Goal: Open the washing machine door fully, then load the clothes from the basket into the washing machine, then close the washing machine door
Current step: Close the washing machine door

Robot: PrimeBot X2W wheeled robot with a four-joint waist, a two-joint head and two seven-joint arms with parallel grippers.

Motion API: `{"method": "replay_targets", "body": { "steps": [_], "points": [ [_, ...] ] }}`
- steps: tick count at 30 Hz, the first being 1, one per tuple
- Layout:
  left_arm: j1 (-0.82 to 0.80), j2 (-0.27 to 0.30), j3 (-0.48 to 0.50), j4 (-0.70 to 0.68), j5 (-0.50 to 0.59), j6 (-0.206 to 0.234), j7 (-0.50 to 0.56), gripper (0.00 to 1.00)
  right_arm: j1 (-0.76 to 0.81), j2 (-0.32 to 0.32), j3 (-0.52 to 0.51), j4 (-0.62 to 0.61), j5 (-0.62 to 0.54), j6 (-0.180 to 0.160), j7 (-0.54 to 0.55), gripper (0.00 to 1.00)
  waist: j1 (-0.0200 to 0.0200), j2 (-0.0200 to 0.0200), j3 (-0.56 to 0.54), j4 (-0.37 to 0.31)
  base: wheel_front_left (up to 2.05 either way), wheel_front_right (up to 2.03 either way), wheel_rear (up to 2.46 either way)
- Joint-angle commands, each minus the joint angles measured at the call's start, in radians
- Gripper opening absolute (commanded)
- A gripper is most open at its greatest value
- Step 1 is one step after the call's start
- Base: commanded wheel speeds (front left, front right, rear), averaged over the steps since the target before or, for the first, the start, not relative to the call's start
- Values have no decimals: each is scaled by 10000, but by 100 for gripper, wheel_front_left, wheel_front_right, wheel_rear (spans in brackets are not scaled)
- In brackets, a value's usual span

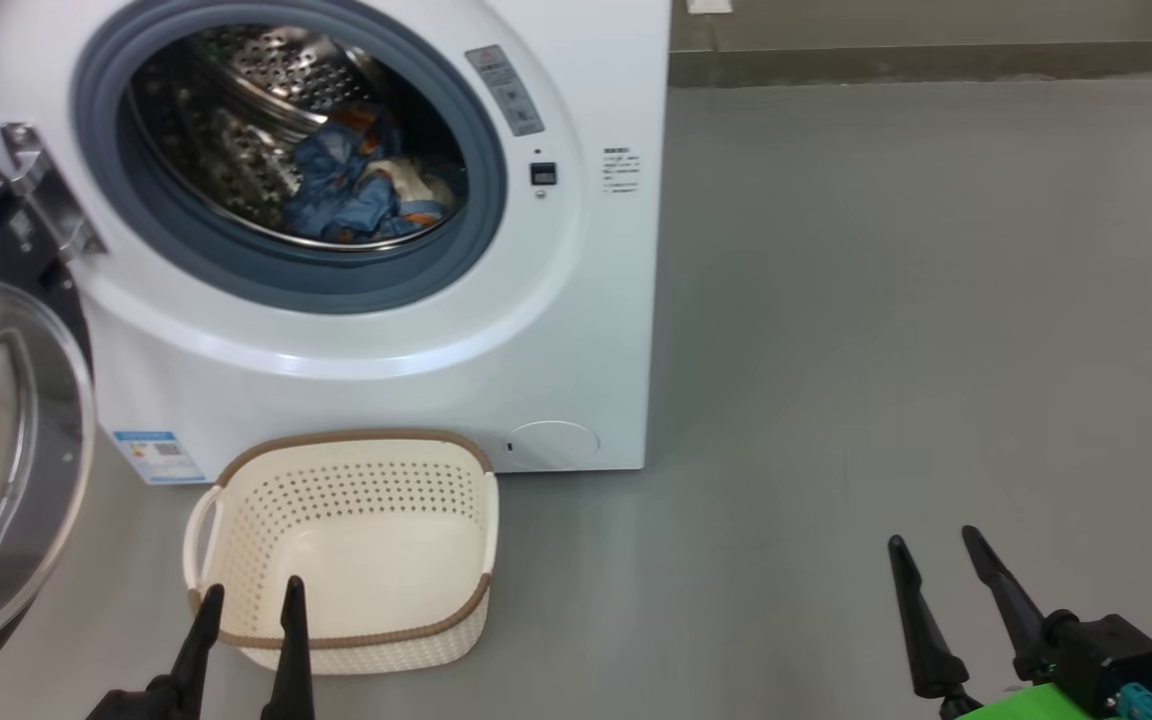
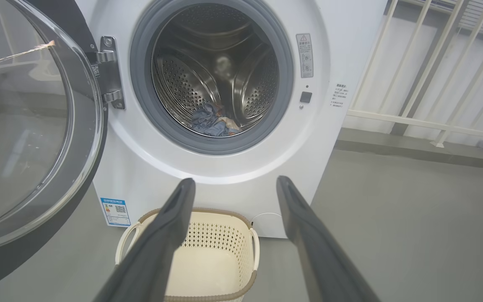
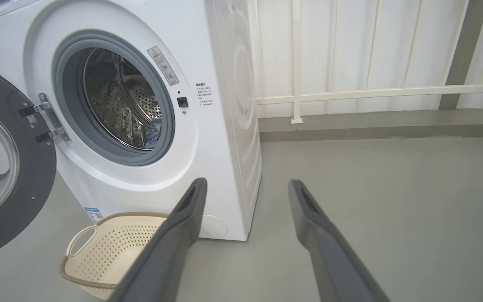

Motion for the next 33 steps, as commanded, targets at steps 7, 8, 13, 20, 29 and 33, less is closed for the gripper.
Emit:
{"method": "replay_targets", "body": {
  "steps": [7, 8, 13, 20, 29, 33],
  "points": [
    [-248, 37, 349, -253, 37, 245, -65, 100, -413, -79, 716, -431, 39, 88, -72, 100, 0, 0, 186, 819, 0, 0, 0],
    [-238, 37, 347, -248, 52, 291, -65, 100, -422, -79, 750, -438, 26, 88, -72, 100, 0, 0, 200, 955, 0, 0, 0],
    [-222, 37, 278, -312, 50, 405, -65, 100, -503, -79, 938, -469, 9, 88, -83, 100, 0, 0, 275, 1729, 0, 0, 0],
    [-239, 37, 210, -477, 99, 450, -65, 100, -626, -79, 1011, -417, 39, 88, -142, 100, 0, 0, 404, 3136, 0, 0, 0],
    [-130, 37, 294, -429, 184, 428, -65, 100, -728, -79, 1322, -352, 274, 88, -295, 100, 0, 0, 230, 4640, 0, 0, 0],
    [40, 37, 511, -732, 63, 610, -65, 100, -966, -79, 1885, -299, 283, 88, -324, 100, 0, 0, 296, 4773, 0, 0, 0]
  ]
}}
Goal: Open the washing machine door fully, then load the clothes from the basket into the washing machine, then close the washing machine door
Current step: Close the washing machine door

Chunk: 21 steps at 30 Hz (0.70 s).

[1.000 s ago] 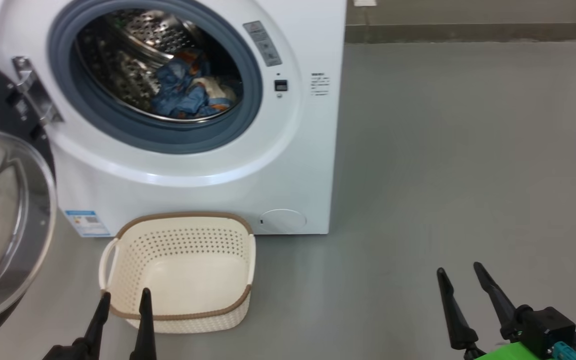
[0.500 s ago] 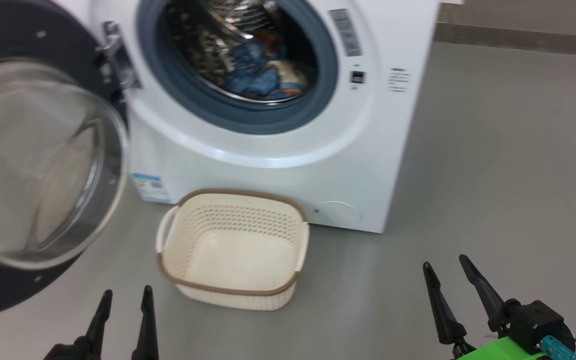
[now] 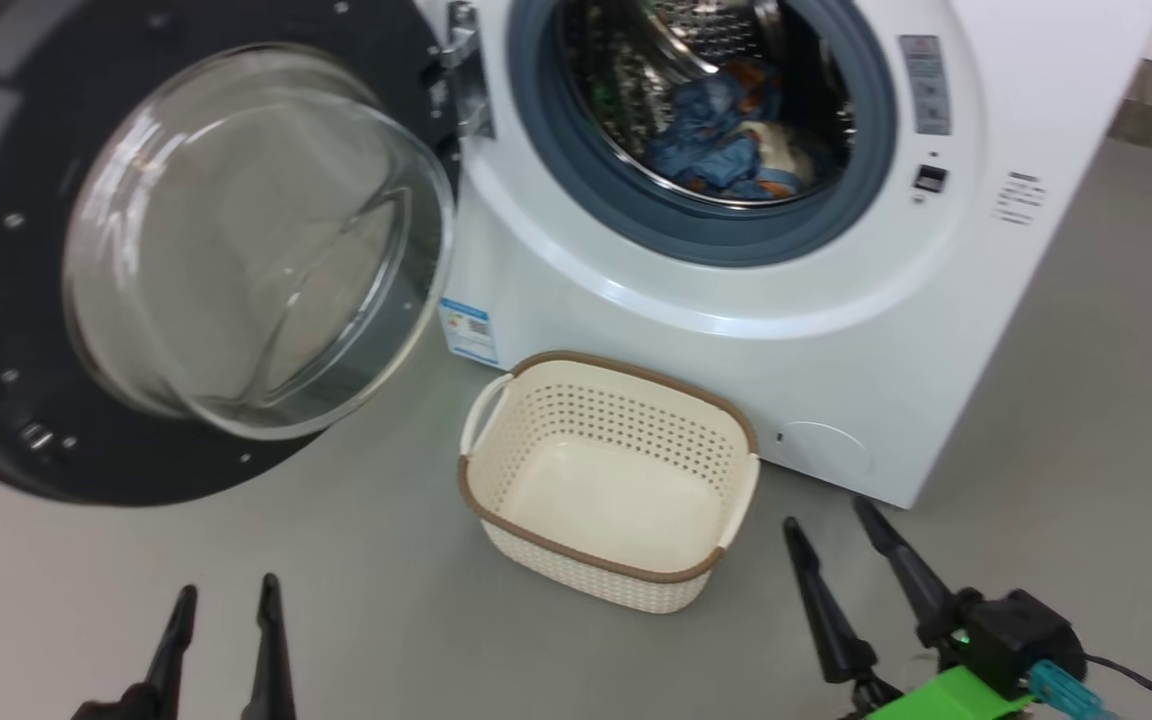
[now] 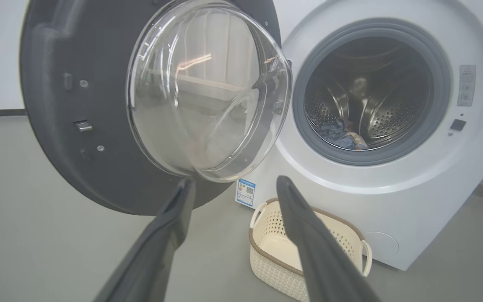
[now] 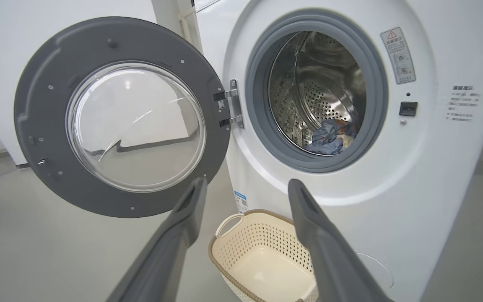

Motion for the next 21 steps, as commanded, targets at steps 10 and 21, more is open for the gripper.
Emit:
{"method": "replay_targets", "body": {
  "steps": [10, 21],
  "points": [
    [473, 45, 664, -1168, -355, 667, -65, 100, -1317, -63, 1282, 491, 9, 88, -105, 100, 0, 0, 151, 605, 0, 0, 0],
    [800, 45, 901, -1397, -365, 771, -65, 100, -1519, -109, 1645, 896, 108, 88, -198, 100, 0, 0, -6, 567, -1, -1, -1]
  ]
}}
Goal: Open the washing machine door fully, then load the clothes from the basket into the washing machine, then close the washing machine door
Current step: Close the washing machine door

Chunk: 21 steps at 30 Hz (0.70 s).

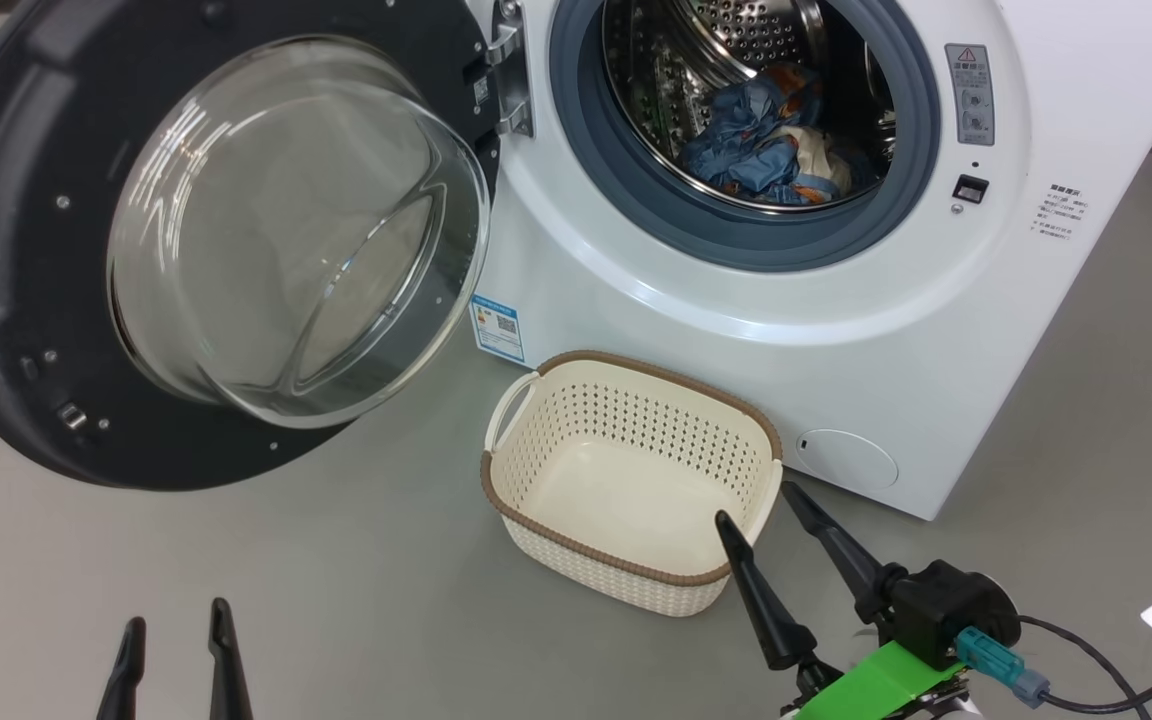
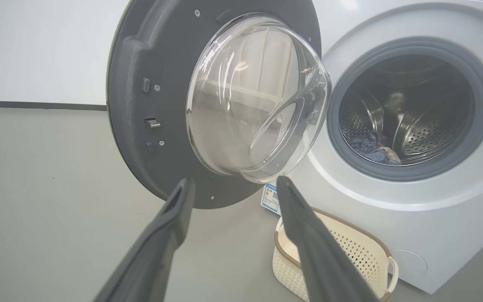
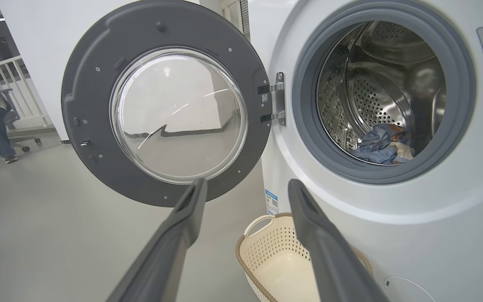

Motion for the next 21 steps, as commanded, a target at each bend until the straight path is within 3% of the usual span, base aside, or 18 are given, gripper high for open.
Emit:
{"method": "replay_targets", "body": {
  "steps": [1, 21],
  "points": [
    [-138, 47, 409, -303, -47, -27, -65, 100, -302, 50, 276, -208, 67, 88, -116, 100, 0, 0, -27, -13, 0, 0, 0],
    [-141, 47, 436, -331, 143, -84, -65, 100, -50, 46, 253, -195, 23, 88, -198, 100, 0, 0, -203, -128, 0, 0, 0]
  ]
}}
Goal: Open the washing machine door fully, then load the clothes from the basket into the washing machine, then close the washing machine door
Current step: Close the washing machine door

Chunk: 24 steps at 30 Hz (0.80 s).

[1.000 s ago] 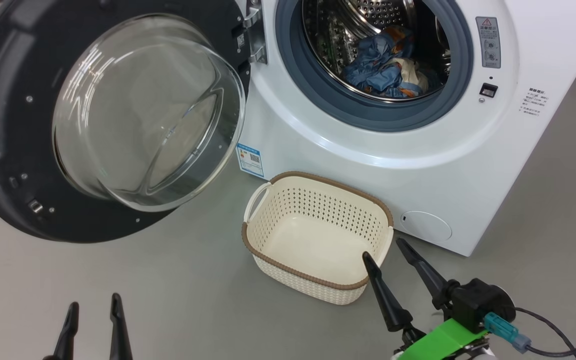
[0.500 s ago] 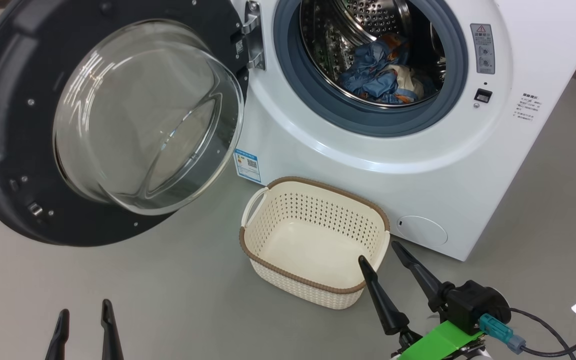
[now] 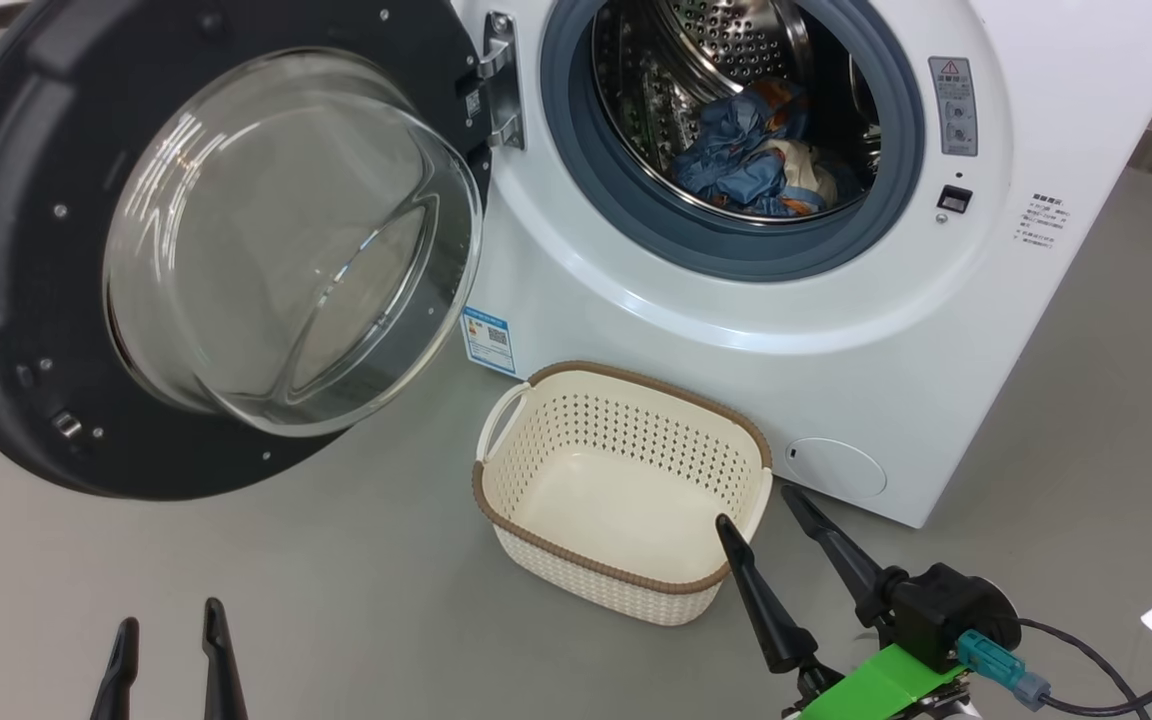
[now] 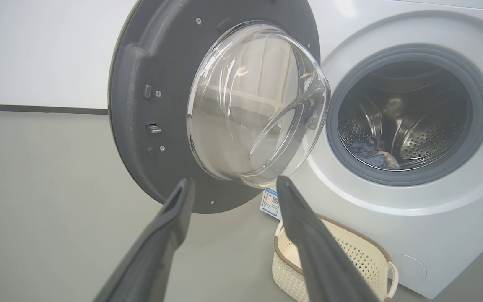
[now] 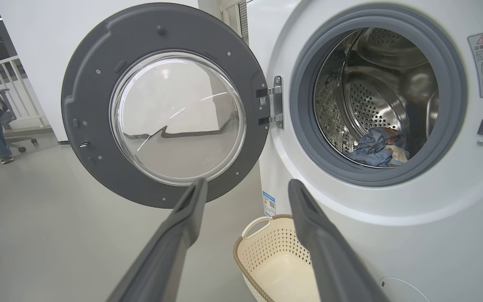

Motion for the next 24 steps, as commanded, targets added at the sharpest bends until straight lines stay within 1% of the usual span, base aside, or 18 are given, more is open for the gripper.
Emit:
{"method": "replay_targets", "body": {
  "steps": [1, 24],
  "points": [
    [-151, 47, 327, -320, 89, 13, -63, 100, -86, 39, 234, -244, -14, 88, -158, 100, 0, 0, -9, -8, 0, 0, 0],
    [-170, 47, 436, -264, 42, -20, -63, 100, -42, 66, 276, -326, -72, 88, -133, 100, 0, 0, 0, -3, 0, 0, 0]
  ]
}}
